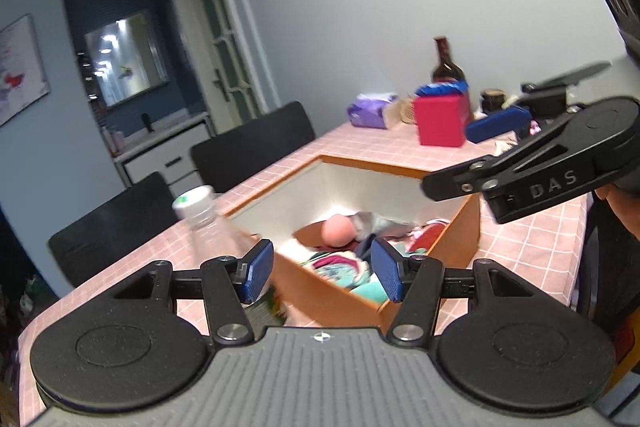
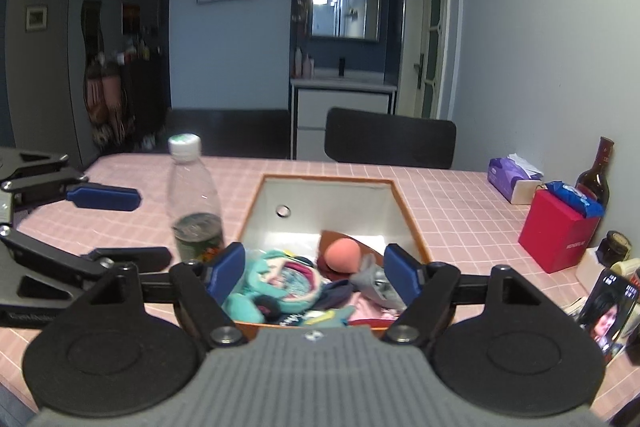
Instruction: Organize soft objects
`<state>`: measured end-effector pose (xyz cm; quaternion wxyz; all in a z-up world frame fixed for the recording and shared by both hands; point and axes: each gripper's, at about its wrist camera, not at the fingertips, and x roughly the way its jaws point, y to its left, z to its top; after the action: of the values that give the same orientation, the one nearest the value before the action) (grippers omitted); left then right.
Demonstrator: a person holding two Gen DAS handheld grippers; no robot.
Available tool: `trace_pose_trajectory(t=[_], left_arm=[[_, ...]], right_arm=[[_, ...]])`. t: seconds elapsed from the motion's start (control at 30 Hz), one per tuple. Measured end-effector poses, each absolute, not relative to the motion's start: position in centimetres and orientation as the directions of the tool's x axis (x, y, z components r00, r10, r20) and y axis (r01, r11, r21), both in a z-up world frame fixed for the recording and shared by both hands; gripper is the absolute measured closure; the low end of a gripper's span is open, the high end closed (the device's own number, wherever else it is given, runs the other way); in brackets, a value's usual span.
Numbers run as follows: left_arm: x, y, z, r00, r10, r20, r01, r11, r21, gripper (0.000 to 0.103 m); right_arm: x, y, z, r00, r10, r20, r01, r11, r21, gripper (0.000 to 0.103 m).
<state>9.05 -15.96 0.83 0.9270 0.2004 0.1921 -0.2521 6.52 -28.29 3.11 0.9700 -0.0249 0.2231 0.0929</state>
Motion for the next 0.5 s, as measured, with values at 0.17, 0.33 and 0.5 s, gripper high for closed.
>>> trace_pose_trajectory(t=[0.17,0.33,0.5], left_arm=[[7.2,-12.3,0.7,0.852,-0.341,-0.398,0.451,0.863,0.226,0.036],[5.8,-8.4,0.2,0.902,-0.251,-0.351,0.324,0.931,0.167,0.036],[4.6,-5.1,-1.1,0.945,-0.093,-0.313,0.147,0.977,0.156,0.036]], right_arm=[[4.6,-26.6,2.5,0.907,0.186,-0.377,-0.192,0.981,0.022,0.023],[3.1,-24.9,1.9,0.927,0.203,-0.317,-0.202,0.979,0.037,0.016],[2.1,-23.6,1.1,0.932,0.203,-0.302,-0.183,0.979,0.093,0.013]])
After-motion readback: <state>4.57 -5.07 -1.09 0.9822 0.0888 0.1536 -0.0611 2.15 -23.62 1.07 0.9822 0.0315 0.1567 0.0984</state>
